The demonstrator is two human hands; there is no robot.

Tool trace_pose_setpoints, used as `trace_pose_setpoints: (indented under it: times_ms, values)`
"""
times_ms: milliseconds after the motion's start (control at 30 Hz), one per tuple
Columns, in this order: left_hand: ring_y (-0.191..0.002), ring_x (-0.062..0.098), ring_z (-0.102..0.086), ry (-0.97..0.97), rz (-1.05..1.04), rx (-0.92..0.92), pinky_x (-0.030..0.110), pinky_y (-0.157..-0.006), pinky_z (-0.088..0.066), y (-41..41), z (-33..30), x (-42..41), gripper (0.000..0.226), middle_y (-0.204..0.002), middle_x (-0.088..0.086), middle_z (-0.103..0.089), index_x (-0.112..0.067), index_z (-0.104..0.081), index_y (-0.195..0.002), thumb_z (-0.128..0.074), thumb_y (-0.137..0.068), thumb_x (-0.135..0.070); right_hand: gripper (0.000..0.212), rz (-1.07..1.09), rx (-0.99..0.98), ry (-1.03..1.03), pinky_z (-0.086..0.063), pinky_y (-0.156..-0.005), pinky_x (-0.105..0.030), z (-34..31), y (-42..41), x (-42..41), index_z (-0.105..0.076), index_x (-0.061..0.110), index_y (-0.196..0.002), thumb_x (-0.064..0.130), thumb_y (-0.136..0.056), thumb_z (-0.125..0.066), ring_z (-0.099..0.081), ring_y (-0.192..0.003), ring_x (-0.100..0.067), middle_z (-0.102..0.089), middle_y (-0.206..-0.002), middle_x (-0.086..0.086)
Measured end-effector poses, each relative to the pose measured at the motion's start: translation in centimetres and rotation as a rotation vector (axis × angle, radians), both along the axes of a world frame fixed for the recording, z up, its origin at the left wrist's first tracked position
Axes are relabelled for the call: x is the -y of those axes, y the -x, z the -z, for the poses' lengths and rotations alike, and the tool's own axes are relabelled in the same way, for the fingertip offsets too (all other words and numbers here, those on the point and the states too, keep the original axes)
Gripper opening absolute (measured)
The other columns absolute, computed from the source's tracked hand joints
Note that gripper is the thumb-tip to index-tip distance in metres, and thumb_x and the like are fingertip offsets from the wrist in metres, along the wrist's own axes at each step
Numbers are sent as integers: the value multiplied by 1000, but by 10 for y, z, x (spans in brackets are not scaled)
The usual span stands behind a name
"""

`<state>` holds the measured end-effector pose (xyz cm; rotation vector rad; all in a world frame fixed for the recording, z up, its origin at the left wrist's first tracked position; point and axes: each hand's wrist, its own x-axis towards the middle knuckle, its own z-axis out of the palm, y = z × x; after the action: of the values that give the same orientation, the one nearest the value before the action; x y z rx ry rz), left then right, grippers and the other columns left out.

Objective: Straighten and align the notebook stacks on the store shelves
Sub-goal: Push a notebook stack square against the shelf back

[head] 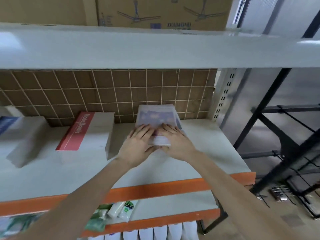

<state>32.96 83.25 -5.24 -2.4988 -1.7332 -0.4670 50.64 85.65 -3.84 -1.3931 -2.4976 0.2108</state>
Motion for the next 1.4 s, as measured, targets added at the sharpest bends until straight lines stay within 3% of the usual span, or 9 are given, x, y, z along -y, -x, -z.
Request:
trace_pose_setpoints:
  times_ms: [233,367,467,567,700,833,1200,1333,1400]
  values:
    - [-135,20,-34,72,-255,355,33,-108,-31,21,0,19,67,-147,0,-39,-20,-37,-144,-51,-87,-52,74,134,-244,119,-12,-117,-34,4,-48,4,-35,22,-144,50,-82,-65,-17,-143,-14,-31,-152,0]
    - [-130,27,-42,84,-282,398,42,-103,-39,22,2,23,61,-140,3,-49,-24,-40,-142,-52,-88,-49,66,180,-419,153,-31,-110,-41,5,-52,7,-47,19,-136,42,-80,-72,-42,-130,-19,-49,-140,-1]
    - [-128,30,-43,61,-326,371,45,-106,-35,19,3,20,61,-139,1,-50,-28,-44,-139,-51,-84,-54,60,239,-518,190,-47,-90,-25,6,-54,6,-52,21,-132,41,-79,-73,-55,-115,-20,-57,-131,1]
    - [-131,31,-38,41,-420,315,43,-106,-33,16,5,15,59,-140,-6,-48,-36,-43,-138,-51,-84,-58,54,286,-589,201,-44,-87,-24,8,-55,4,-55,20,-129,37,-81,-72,-53,-117,-21,-61,-126,1]
    - [-136,28,-34,71,-347,433,51,-113,-21,13,8,9,56,-139,2,-50,-29,-42,-140,-55,-88,-46,46,295,-680,212,-38,-91,-19,8,-52,5,-59,15,-126,27,-83,-72,-55,-117,-18,-63,-124,3]
    - [-142,25,-23,120,-304,544,49,-117,-4,10,10,3,57,-140,4,-49,-26,-36,-143,-54,-90,-40,44,305,-700,195,-35,-106,-38,9,-48,6,-58,13,-127,22,-86,-69,-54,-119,-21,-61,-127,-1]
    - [-141,22,-27,178,-236,659,43,-117,1,-2,15,7,56,-149,2,-35,-25,-24,-147,-46,-96,-33,37,280,-663,158,-29,-110,-47,8,-43,13,-52,15,-131,13,-94,-55,-56,-117,-20,-64,-121,-1]
    - [-130,27,-44,173,-208,706,44,-116,-16,0,15,7,56,-143,2,-46,-24,-24,-147,-47,-96,-28,38,259,-621,153,-30,-108,-50,7,-37,19,-48,15,-134,10,-96,-50,-57,-111,-22,-64,-120,-1]
    - [-122,24,-51,172,-194,751,28,-104,-35,2,14,10,57,-136,1,-53,-24,-25,-147,-50,-96,-25,39,266,-622,170,-30,-109,-51,9,-33,21,-46,16,-136,10,-97,-48,-57,-107,-20,-64,-117,-2]
